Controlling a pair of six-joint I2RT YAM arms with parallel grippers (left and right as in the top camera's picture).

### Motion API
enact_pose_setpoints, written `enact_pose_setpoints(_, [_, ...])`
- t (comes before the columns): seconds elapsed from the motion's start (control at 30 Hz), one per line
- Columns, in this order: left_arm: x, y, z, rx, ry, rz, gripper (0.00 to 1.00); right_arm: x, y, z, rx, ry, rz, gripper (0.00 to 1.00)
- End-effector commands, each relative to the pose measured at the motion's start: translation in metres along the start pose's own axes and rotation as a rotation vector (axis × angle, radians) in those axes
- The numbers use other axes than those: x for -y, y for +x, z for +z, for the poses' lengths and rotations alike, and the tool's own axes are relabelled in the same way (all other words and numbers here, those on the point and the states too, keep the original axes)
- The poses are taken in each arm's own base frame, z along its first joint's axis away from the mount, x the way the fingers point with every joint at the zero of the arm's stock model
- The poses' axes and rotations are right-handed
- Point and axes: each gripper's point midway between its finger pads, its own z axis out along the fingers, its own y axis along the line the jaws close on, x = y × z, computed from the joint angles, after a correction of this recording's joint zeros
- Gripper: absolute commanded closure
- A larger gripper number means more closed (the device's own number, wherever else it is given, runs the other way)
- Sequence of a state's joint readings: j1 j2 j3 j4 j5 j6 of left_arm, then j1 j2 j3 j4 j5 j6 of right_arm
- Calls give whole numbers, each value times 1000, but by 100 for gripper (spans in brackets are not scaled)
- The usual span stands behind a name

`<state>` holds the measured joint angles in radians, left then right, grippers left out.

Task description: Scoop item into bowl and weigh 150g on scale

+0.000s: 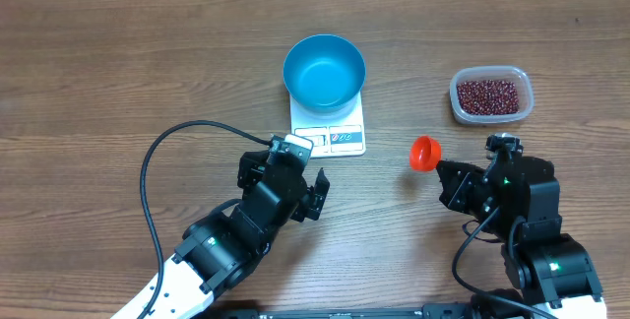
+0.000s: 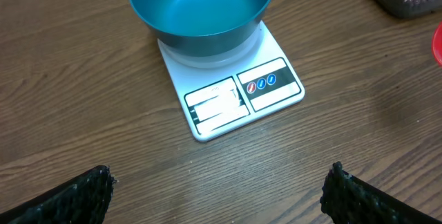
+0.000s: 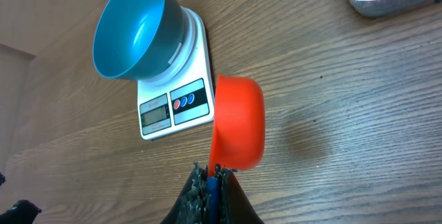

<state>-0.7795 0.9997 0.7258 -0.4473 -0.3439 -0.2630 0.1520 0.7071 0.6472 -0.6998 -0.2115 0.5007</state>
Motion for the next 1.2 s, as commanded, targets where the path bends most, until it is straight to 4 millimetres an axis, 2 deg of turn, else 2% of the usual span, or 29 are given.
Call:
enact_pose_setpoints(0.0, [3, 1, -1, 3, 10, -12, 0, -10, -8, -6, 22, -26, -10, 96])
enact_pose_setpoints(0.47, [3, 1, -1, 3, 10, -12, 0, -11, -9, -6, 23, -32, 65, 96])
enact_pose_setpoints(1.03, [2, 1, -1, 3, 10, -12, 0, -14, -15, -7, 50, -45, 57, 96])
enact_pose_setpoints(1.17, [2, 1, -1, 1, 10, -11, 0, -9, -19, -7, 71, -17, 58, 96])
